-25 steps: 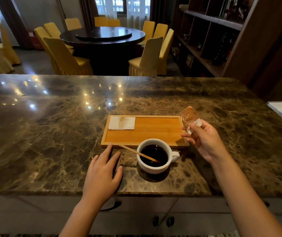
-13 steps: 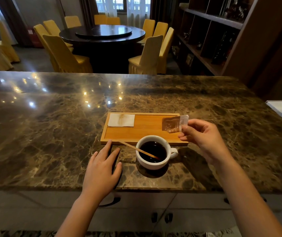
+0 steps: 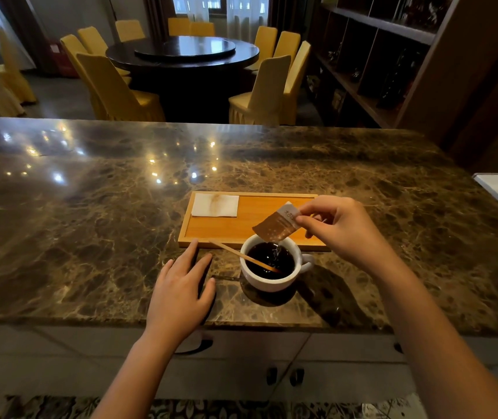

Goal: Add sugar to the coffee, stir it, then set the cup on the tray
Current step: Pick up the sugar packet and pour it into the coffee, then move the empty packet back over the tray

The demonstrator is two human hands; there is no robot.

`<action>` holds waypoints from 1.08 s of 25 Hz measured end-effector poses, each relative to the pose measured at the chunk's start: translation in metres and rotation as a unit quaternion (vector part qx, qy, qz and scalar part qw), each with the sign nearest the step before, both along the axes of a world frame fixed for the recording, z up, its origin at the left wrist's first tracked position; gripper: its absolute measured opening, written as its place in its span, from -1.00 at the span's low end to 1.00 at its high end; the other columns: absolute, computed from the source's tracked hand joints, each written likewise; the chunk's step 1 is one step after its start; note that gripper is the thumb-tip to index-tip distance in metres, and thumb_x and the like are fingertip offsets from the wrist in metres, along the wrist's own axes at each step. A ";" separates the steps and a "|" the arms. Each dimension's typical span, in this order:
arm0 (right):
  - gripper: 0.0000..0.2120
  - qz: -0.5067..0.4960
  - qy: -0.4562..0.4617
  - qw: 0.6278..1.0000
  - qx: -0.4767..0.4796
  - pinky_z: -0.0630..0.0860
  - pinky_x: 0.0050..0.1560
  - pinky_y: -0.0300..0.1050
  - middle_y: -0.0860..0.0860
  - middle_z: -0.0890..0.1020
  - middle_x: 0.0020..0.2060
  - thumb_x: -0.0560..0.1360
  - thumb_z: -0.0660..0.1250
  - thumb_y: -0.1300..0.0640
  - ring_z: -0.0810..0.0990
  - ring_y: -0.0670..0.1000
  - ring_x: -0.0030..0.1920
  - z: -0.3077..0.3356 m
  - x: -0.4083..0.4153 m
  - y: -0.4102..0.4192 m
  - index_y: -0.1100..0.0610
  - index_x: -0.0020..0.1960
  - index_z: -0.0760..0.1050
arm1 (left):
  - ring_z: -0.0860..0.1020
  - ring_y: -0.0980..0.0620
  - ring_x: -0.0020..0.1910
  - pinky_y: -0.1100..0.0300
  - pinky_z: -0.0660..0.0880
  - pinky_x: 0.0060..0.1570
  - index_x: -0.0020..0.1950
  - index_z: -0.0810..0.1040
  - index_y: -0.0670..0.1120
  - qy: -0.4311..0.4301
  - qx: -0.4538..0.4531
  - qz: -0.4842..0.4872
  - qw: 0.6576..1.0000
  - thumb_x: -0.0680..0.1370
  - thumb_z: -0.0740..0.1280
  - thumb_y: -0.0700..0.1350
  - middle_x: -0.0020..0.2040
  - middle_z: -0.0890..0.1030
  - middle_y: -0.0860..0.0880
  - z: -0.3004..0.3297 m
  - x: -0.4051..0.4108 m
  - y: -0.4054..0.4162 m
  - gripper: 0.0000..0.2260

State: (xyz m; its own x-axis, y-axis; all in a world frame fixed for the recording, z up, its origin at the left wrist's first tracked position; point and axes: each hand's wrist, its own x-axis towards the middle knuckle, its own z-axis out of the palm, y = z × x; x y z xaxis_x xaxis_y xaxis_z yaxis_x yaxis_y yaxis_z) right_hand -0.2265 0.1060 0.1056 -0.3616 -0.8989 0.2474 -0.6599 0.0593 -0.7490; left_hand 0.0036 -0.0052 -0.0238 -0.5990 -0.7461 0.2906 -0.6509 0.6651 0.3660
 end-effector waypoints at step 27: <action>-0.87 -0.184 -0.296 0.928 -0.129 0.48 -0.37 -0.26 -0.02 0.61 -0.27 0.51 0.30 0.19 0.56 -0.05 -0.28 -0.051 -0.032 -0.013 0.01 -0.18 0.52 | 0.28 -0.06 0.37 -0.03 0.13 0.33 0.35 0.39 -0.03 -0.009 0.003 0.002 1.000 0.52 0.27 -0.01 0.47 0.21 -0.07 -0.001 0.000 -0.002 -0.60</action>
